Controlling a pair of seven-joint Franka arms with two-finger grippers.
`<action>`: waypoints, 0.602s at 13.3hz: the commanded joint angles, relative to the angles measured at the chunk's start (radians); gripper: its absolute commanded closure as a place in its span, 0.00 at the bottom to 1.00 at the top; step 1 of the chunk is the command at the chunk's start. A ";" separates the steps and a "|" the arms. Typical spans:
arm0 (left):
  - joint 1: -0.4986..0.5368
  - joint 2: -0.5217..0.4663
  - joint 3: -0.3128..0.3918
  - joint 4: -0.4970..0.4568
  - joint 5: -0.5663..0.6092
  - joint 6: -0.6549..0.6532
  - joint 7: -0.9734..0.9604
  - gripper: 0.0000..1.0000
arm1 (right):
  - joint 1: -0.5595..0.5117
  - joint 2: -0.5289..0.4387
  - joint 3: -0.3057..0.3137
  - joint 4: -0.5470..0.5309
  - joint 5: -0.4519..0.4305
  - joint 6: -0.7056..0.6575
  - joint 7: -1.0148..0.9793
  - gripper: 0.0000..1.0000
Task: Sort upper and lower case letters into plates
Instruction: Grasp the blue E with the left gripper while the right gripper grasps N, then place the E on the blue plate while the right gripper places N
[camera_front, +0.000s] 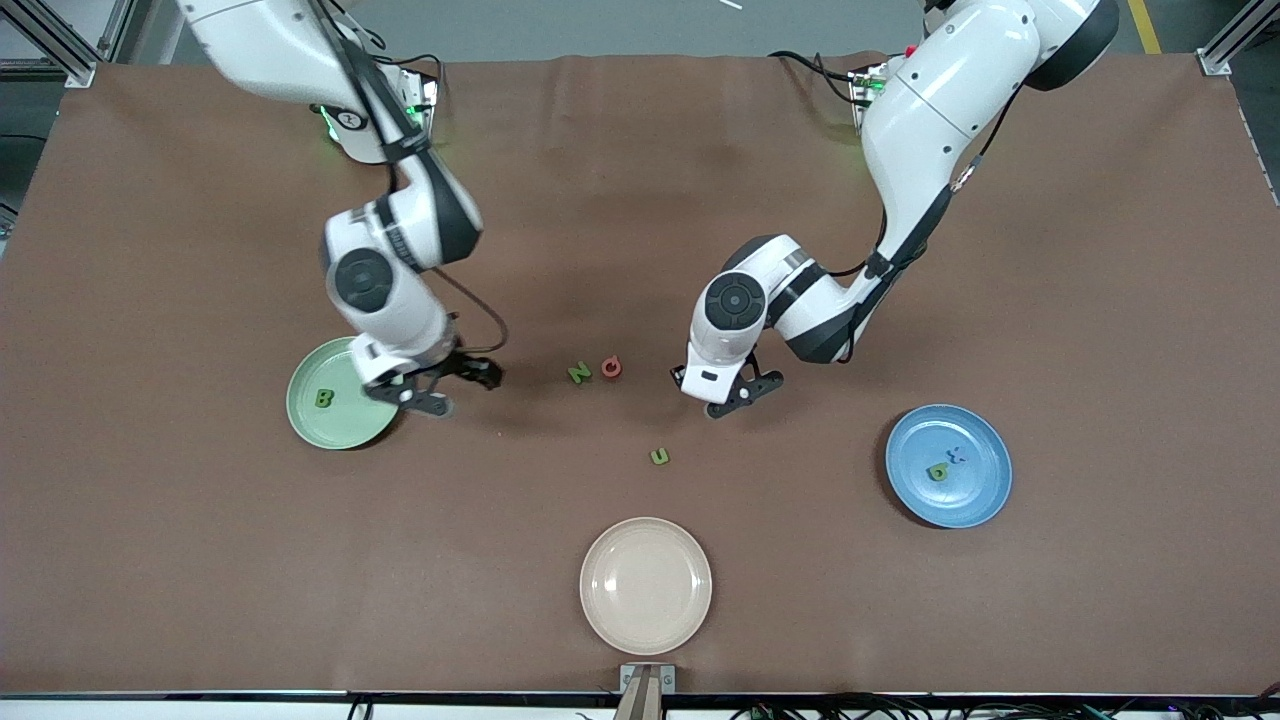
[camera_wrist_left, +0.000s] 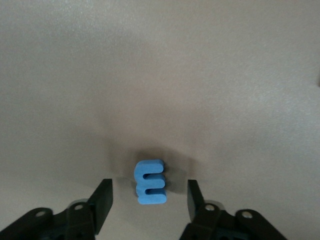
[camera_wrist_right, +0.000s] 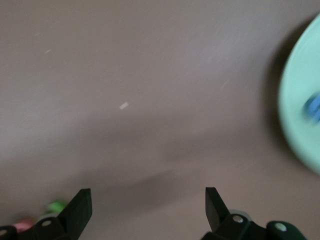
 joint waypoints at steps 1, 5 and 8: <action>-0.003 -0.011 0.007 -0.016 0.021 0.012 -0.026 0.63 | 0.087 0.077 -0.013 0.060 -0.011 0.014 0.258 0.00; 0.013 -0.011 0.014 -0.005 0.019 0.010 0.006 0.96 | 0.153 0.164 -0.013 0.062 -0.011 0.126 0.463 0.03; 0.101 -0.051 0.019 0.026 0.024 -0.034 0.076 0.99 | 0.164 0.225 -0.013 0.133 -0.011 0.123 0.553 0.09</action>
